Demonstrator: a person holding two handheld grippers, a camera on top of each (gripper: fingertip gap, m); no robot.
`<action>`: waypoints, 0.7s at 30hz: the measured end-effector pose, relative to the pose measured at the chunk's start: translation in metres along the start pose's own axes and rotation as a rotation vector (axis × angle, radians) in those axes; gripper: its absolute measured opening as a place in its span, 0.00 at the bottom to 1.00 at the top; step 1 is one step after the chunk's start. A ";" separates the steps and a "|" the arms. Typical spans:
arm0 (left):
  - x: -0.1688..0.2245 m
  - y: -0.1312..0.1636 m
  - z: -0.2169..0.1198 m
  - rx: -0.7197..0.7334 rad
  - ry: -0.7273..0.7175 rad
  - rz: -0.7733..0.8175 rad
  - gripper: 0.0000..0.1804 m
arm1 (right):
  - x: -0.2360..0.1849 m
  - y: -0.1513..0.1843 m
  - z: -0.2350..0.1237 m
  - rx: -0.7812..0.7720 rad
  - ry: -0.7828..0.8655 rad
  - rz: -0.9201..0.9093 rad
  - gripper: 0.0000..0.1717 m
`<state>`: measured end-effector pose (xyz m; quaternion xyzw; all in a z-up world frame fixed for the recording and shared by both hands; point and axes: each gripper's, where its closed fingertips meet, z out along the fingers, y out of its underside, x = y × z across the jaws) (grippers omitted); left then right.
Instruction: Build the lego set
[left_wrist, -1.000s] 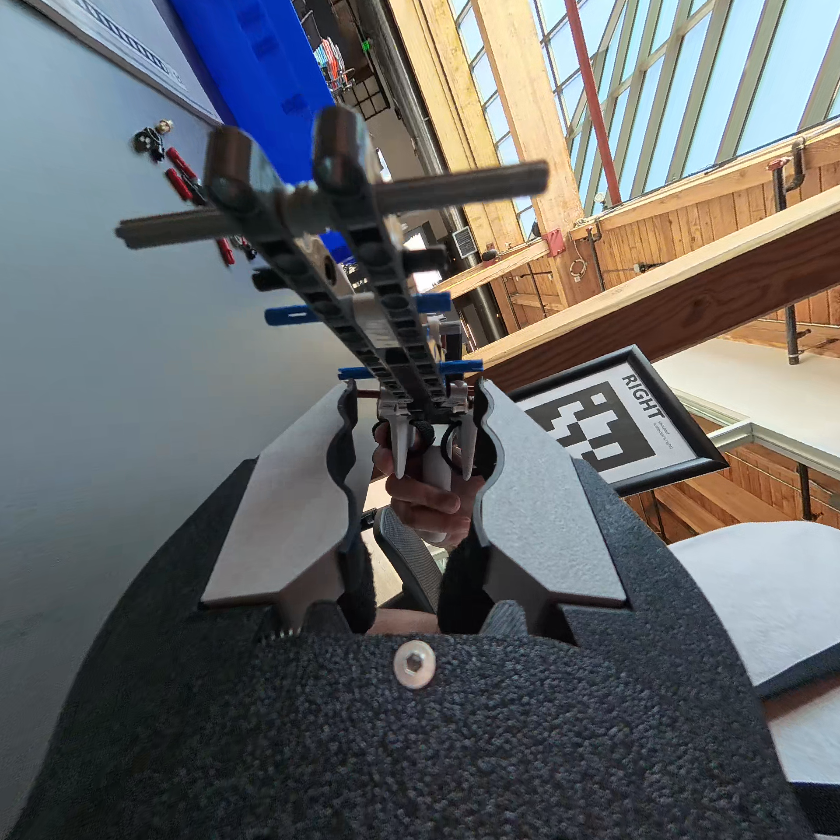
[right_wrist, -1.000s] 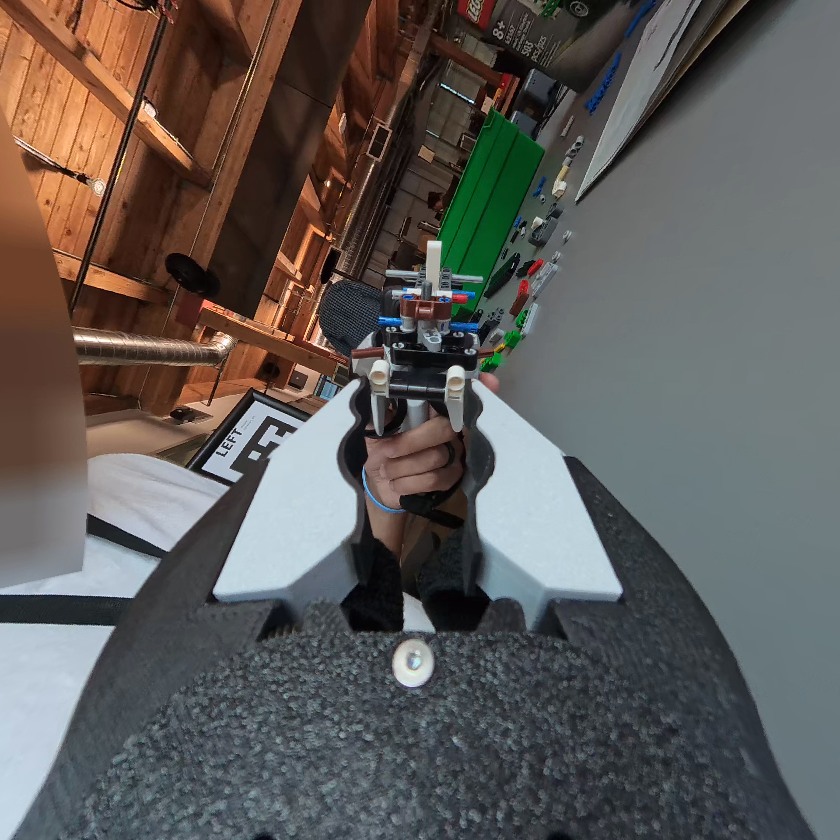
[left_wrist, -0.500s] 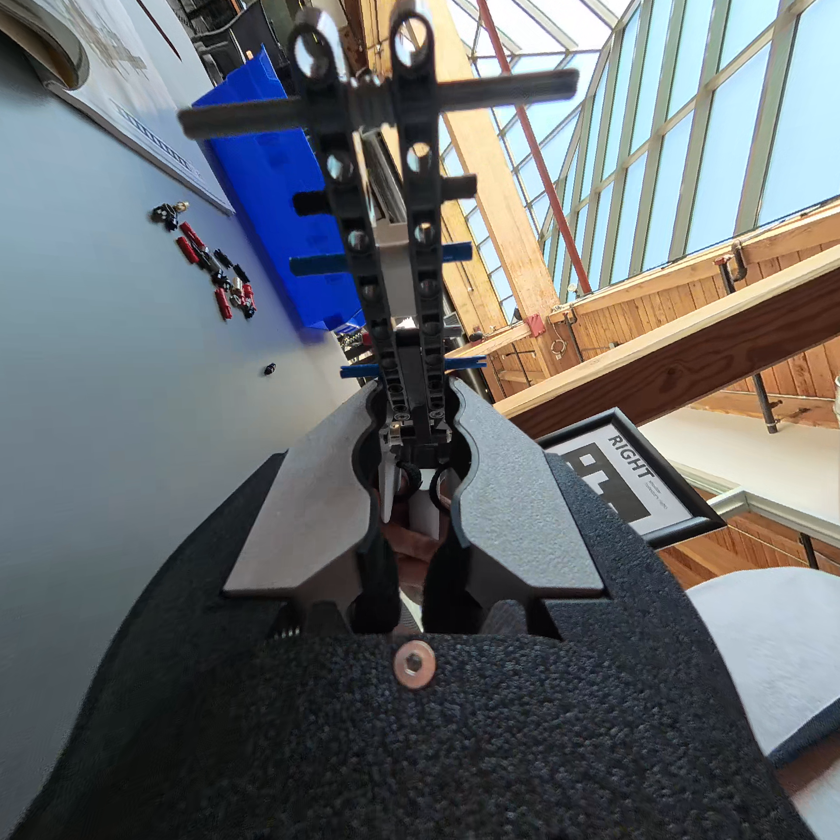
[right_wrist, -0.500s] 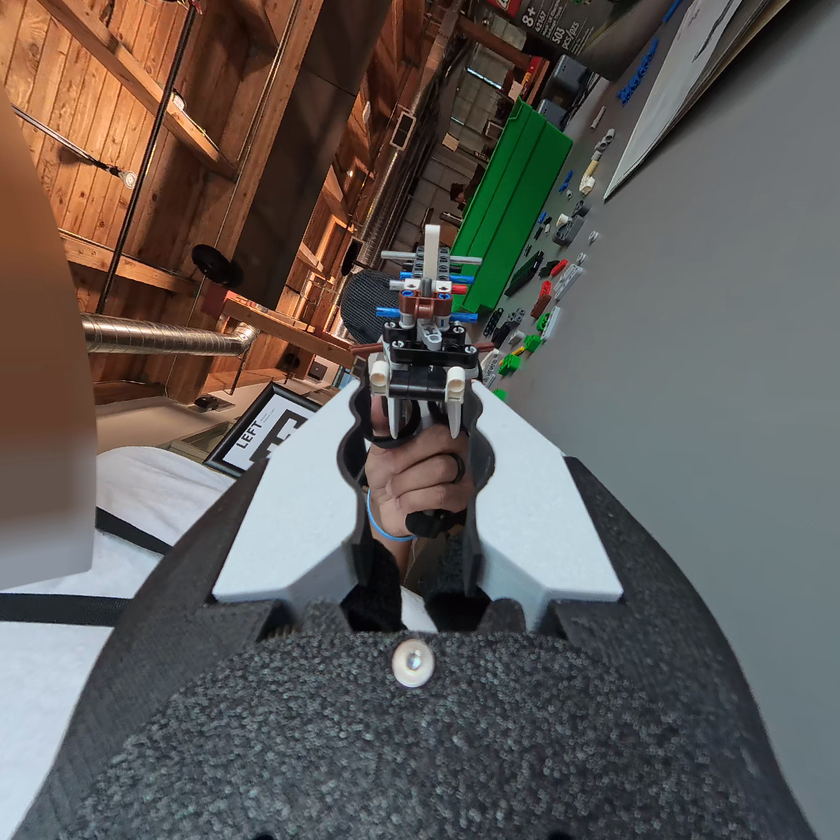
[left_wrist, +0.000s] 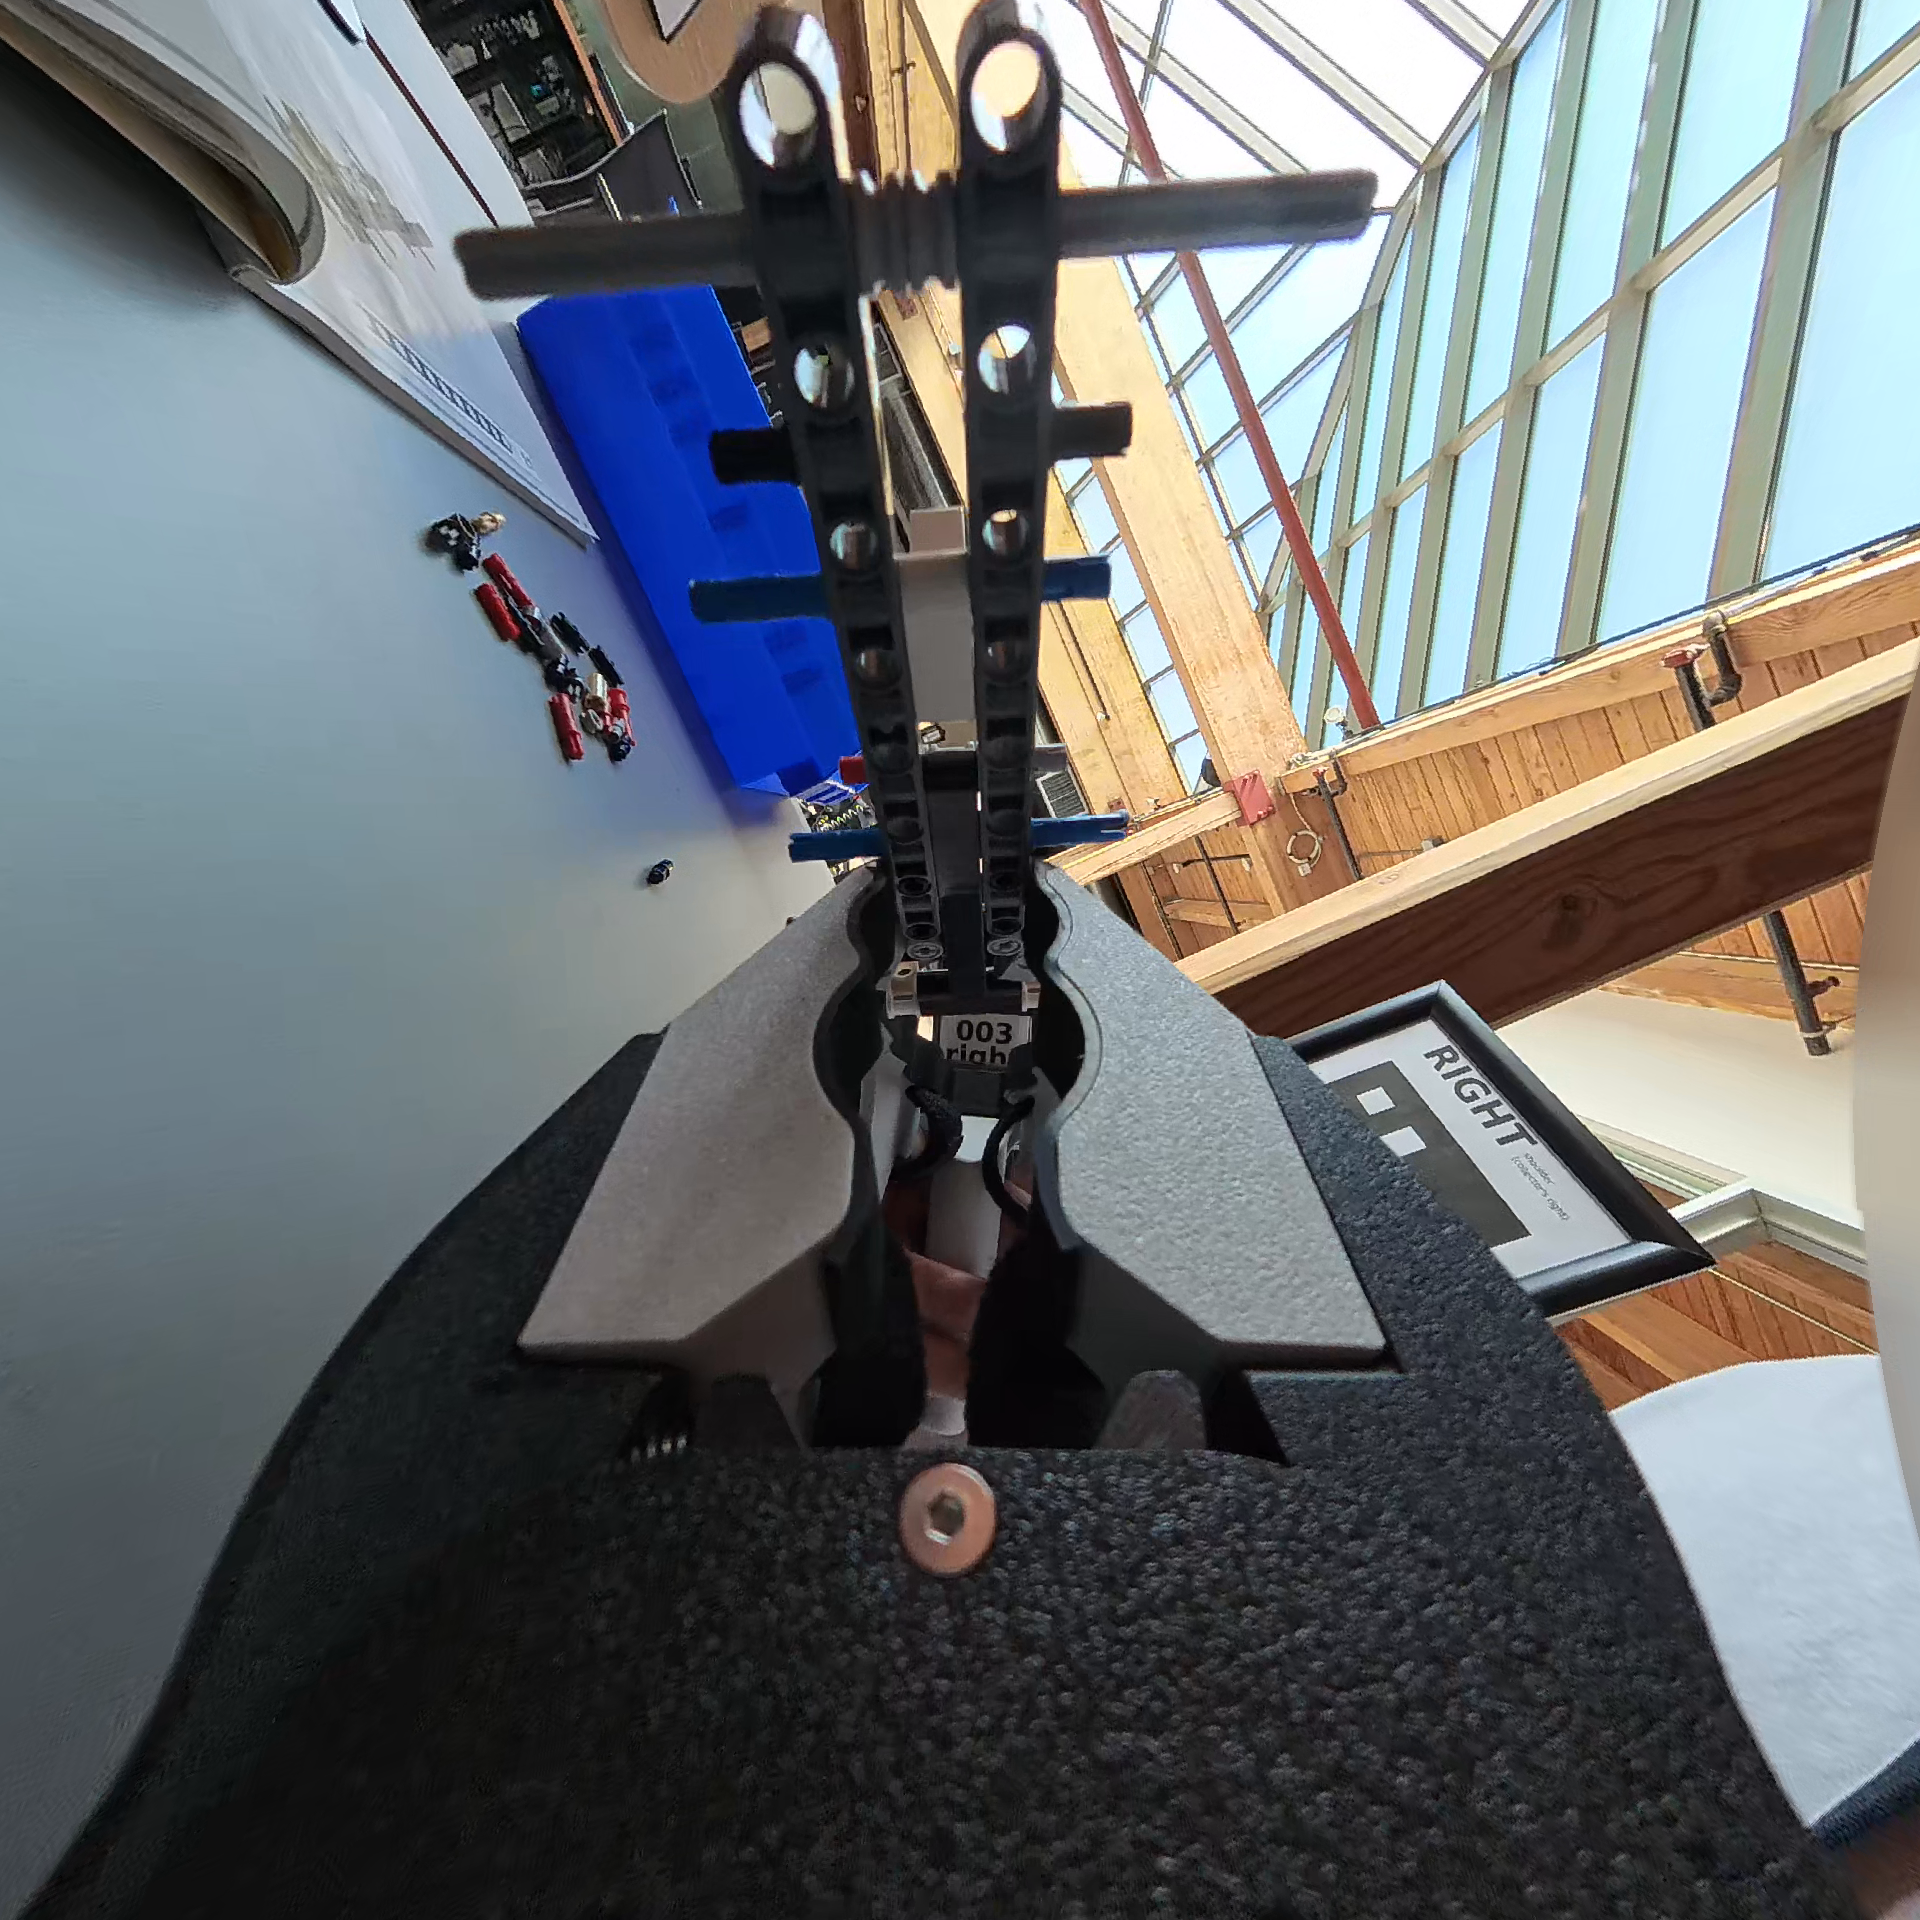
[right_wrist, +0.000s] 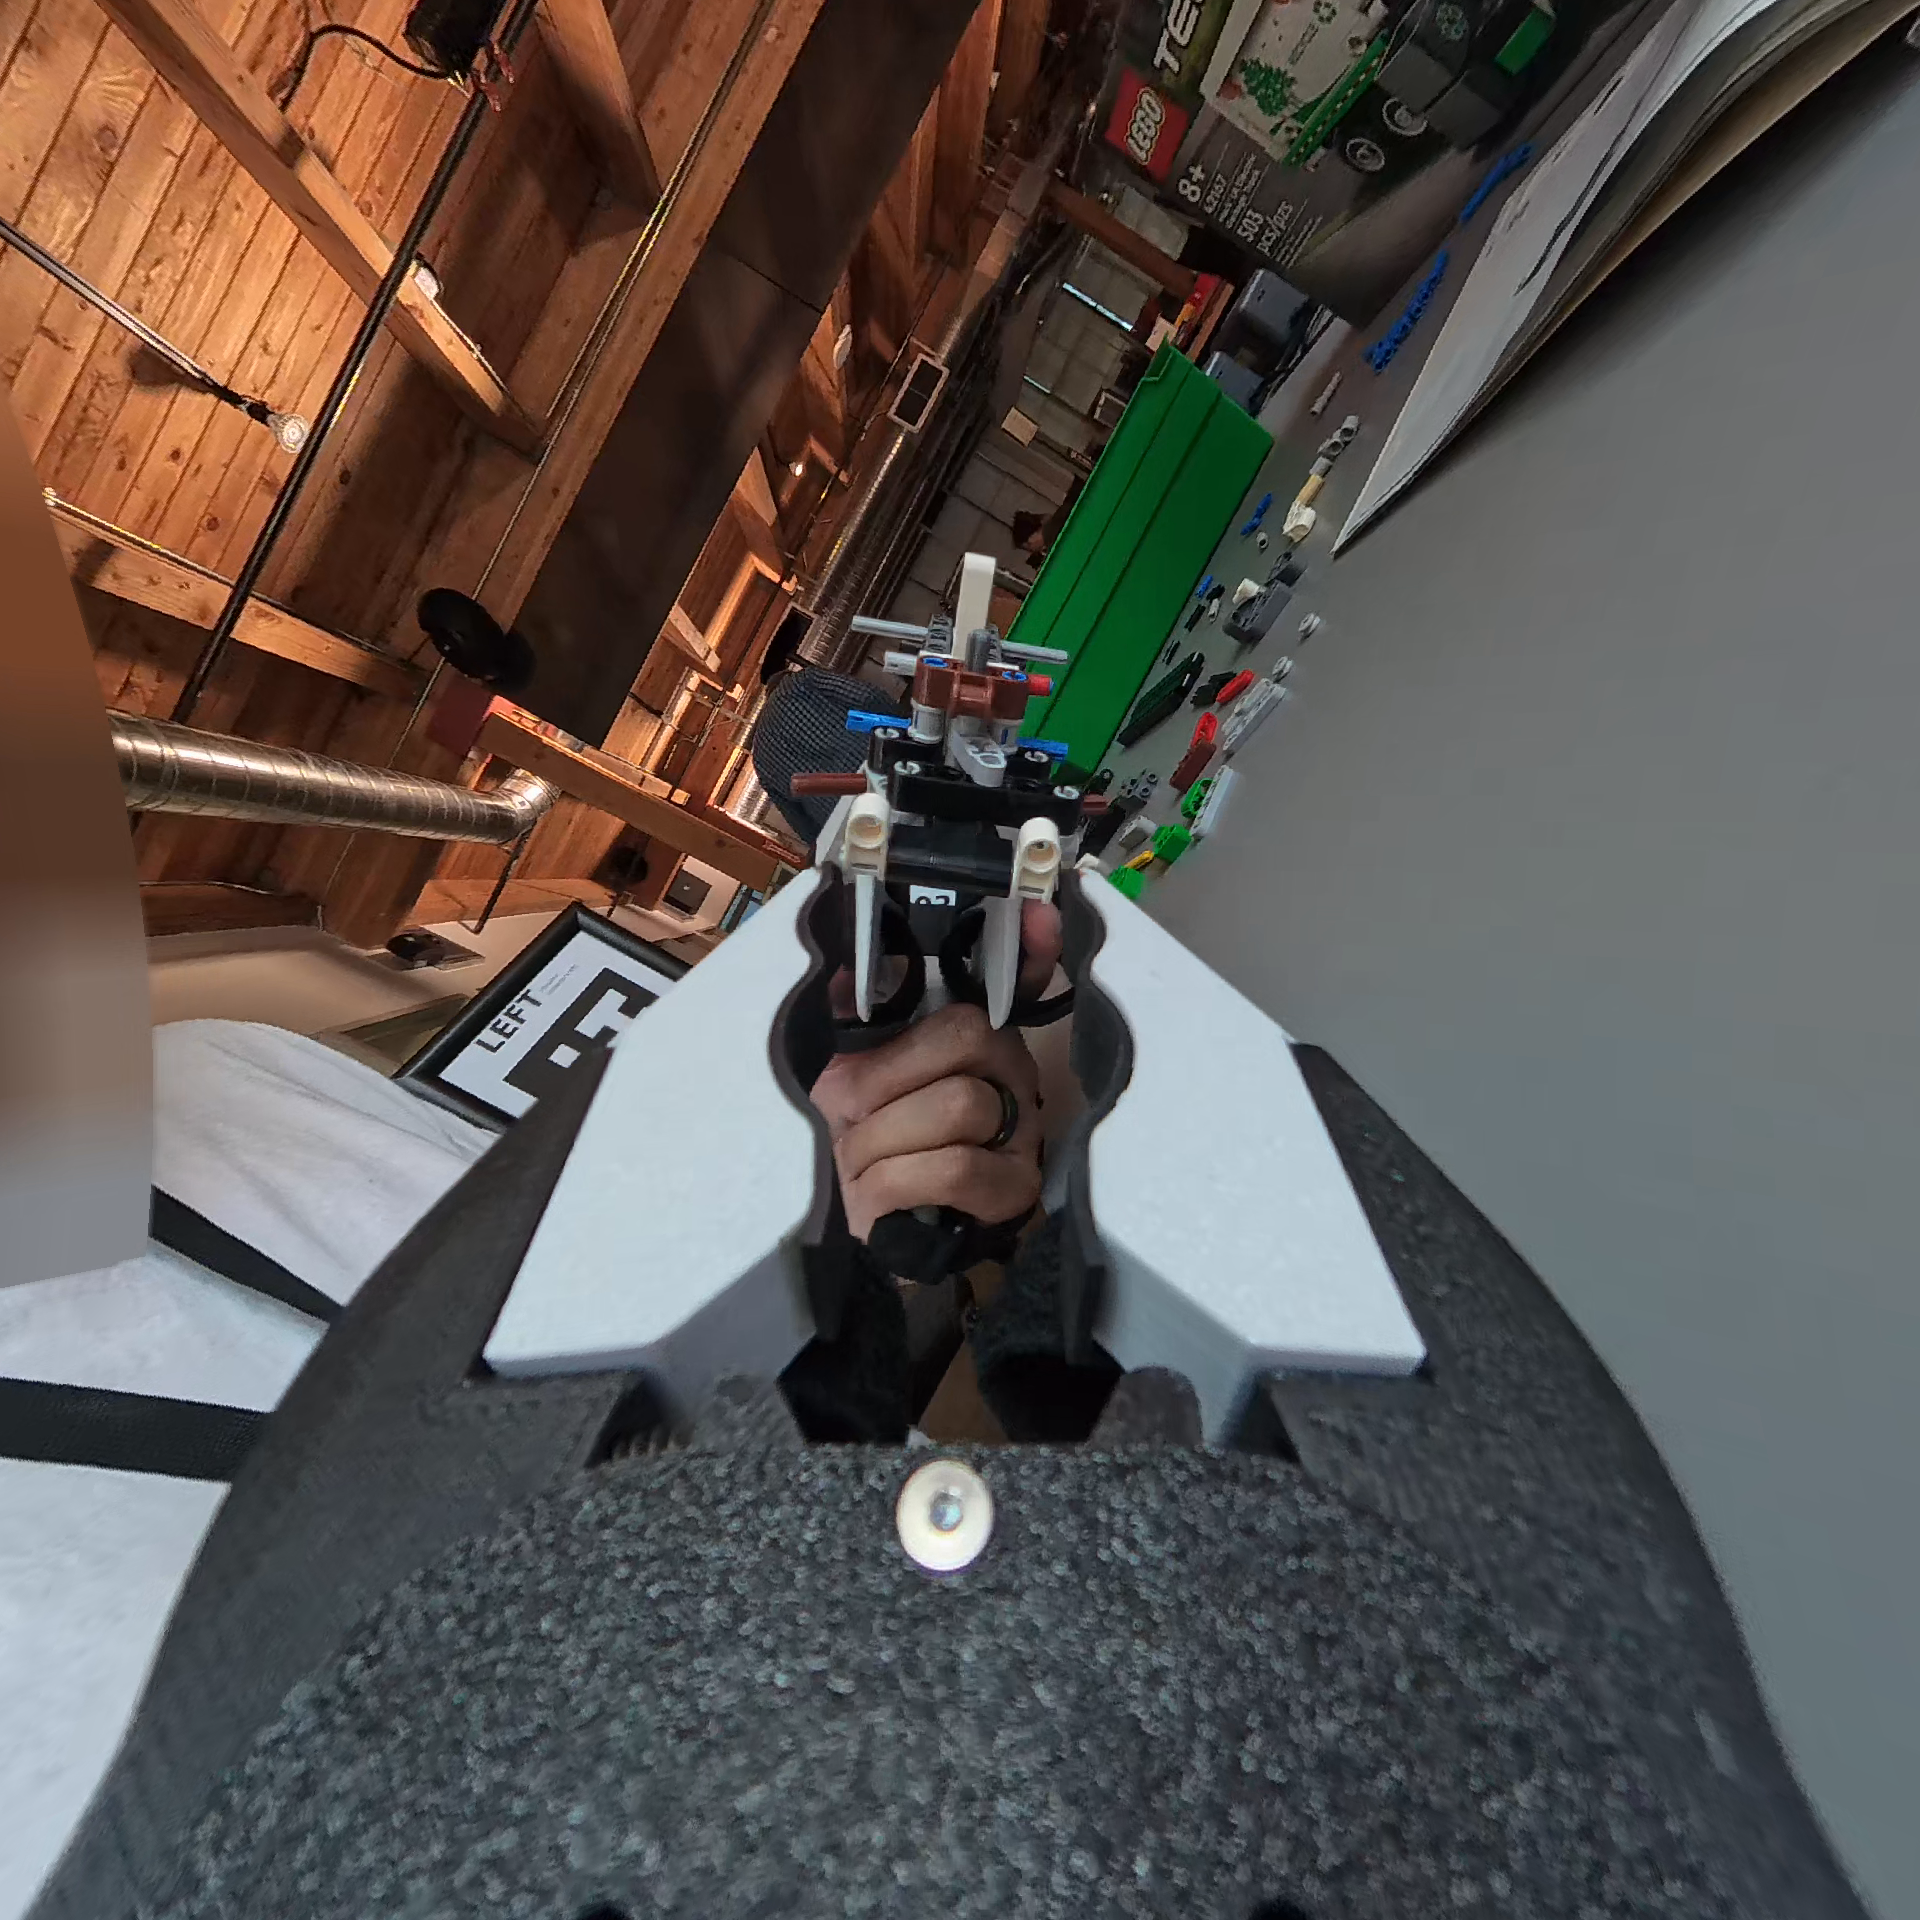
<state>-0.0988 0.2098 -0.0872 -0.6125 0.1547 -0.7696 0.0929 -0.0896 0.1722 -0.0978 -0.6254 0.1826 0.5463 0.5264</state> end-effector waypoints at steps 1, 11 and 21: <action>0.000 0.001 0.000 -0.003 -0.002 0.005 0.13 | 0.000 0.000 0.001 0.002 -0.007 0.007 0.24; 0.002 0.001 0.000 0.001 0.002 0.027 0.13 | -0.003 0.001 0.003 -0.005 -0.041 0.035 0.23; 0.005 0.003 -0.001 0.006 -0.001 0.055 0.12 | -0.004 0.002 0.002 -0.023 -0.060 0.074 0.23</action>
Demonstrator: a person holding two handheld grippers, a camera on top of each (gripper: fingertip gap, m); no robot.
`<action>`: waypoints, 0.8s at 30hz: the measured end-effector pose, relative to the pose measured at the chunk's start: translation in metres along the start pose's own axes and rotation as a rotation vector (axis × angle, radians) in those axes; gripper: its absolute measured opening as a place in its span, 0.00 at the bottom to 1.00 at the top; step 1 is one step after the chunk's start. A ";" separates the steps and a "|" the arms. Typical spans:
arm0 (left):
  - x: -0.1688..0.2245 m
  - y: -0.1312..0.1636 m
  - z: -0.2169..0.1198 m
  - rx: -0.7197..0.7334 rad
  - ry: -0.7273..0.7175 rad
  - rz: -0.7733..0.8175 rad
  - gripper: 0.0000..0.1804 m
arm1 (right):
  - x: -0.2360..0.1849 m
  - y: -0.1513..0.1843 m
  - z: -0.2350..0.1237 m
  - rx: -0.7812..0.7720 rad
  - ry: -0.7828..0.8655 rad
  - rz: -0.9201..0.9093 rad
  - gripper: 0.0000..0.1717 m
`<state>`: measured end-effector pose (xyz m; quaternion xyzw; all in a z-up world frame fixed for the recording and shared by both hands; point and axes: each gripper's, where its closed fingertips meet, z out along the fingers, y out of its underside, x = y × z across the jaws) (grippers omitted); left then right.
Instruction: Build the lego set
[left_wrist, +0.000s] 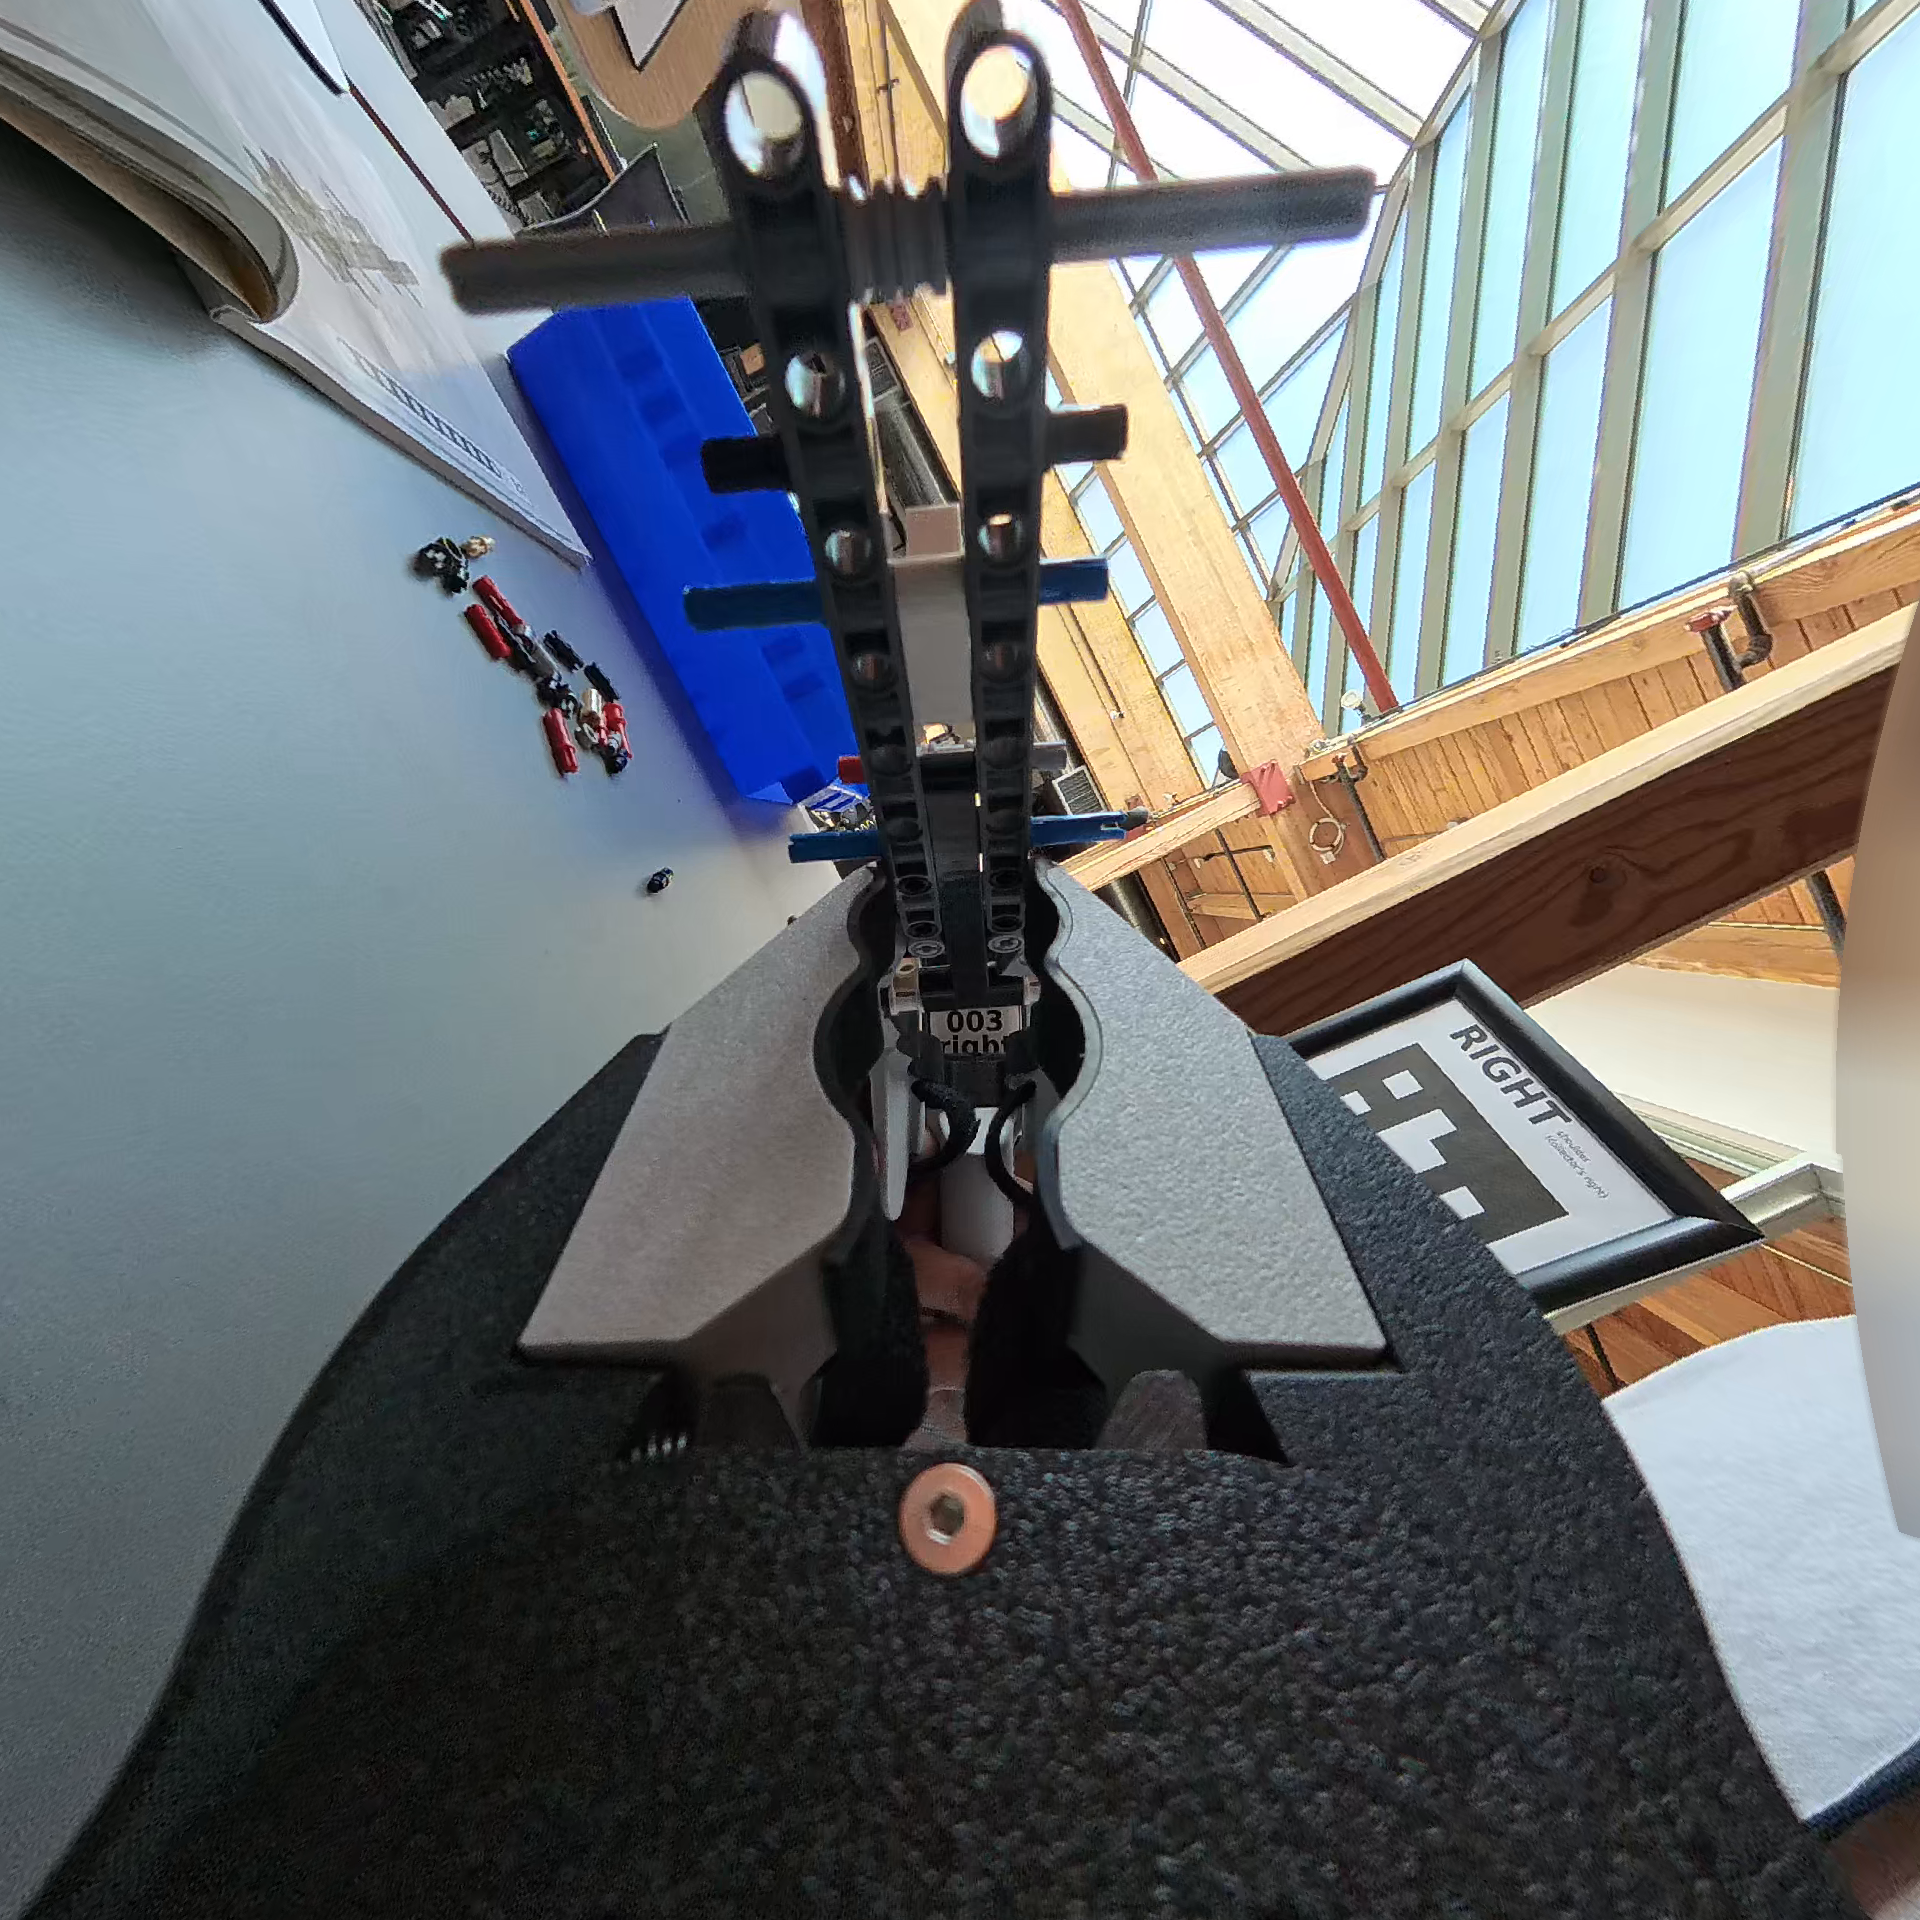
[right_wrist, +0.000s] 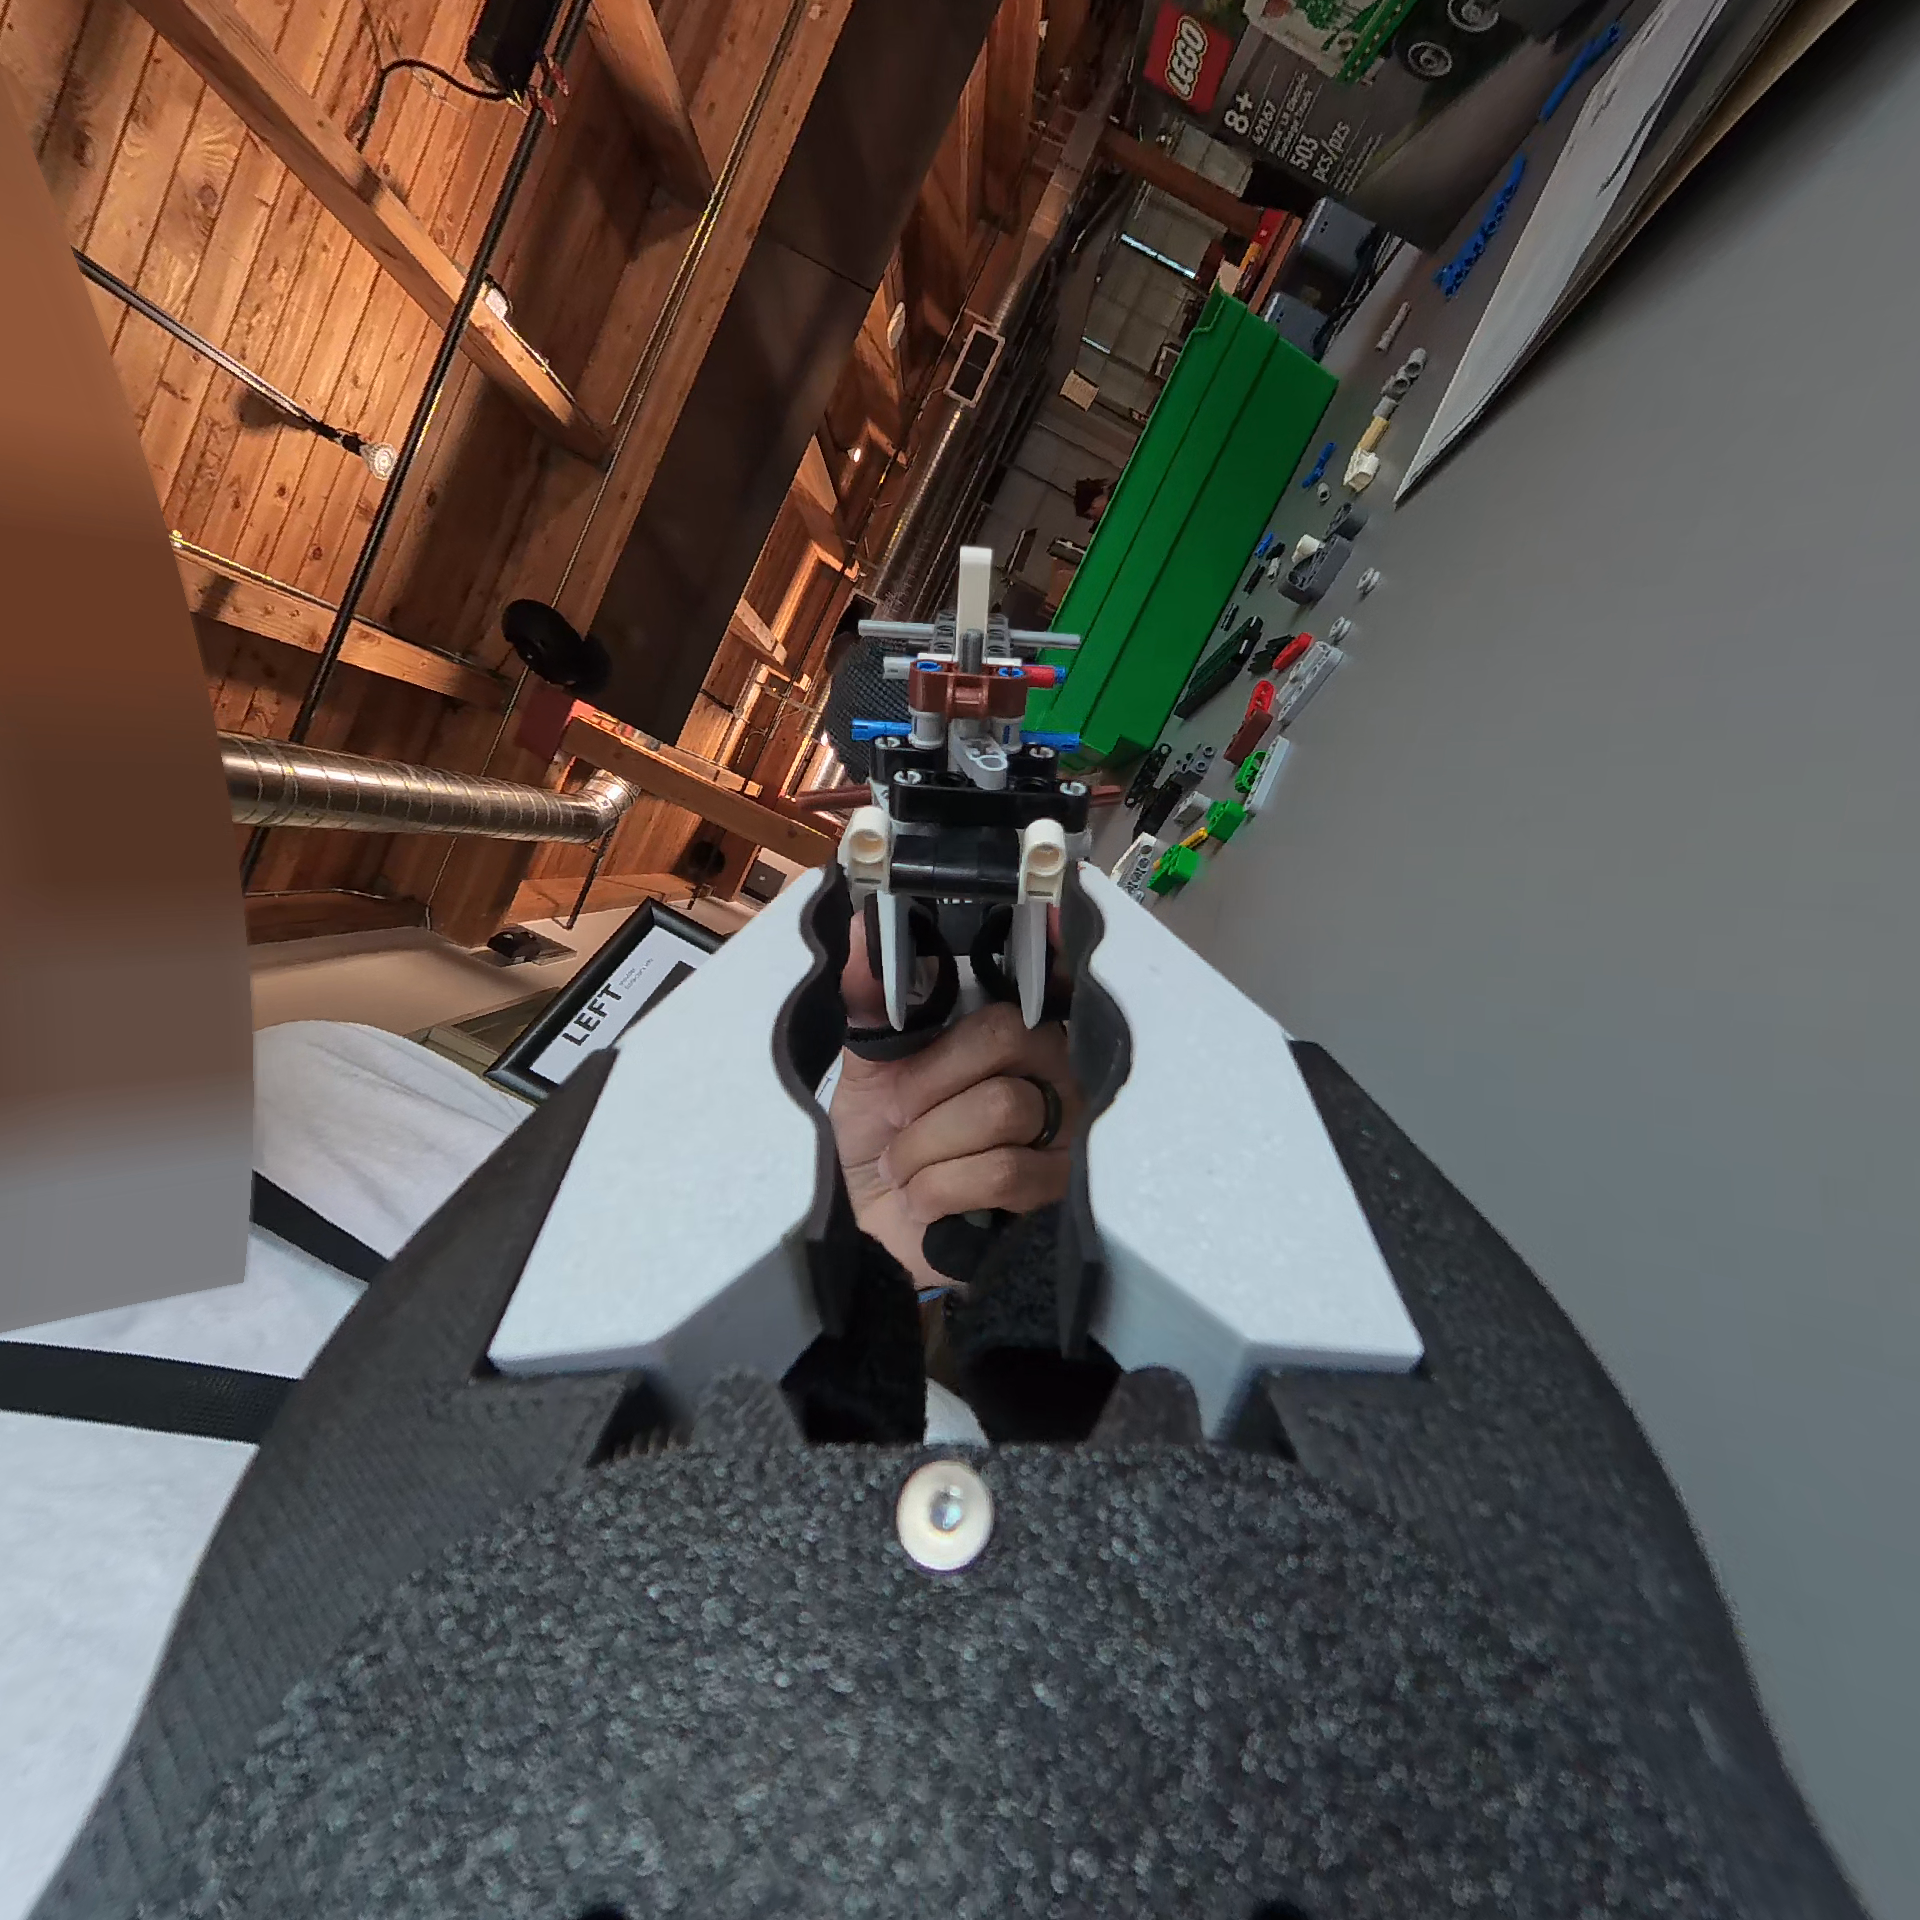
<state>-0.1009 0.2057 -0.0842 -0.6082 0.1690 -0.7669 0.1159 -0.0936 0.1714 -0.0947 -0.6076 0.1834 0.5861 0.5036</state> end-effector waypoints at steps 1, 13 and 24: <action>0.000 0.000 0.000 0.001 -0.002 0.001 0.12 | 0.000 0.000 0.000 0.000 0.000 0.005 0.23; 0.003 0.002 -0.001 0.001 -0.001 0.035 0.12 | -0.002 0.001 -0.002 -0.038 0.004 0.033 0.22; 0.001 0.000 -0.002 0.002 -0.028 0.067 0.13 | 0.000 0.002 0.001 -0.081 0.036 -0.004 0.23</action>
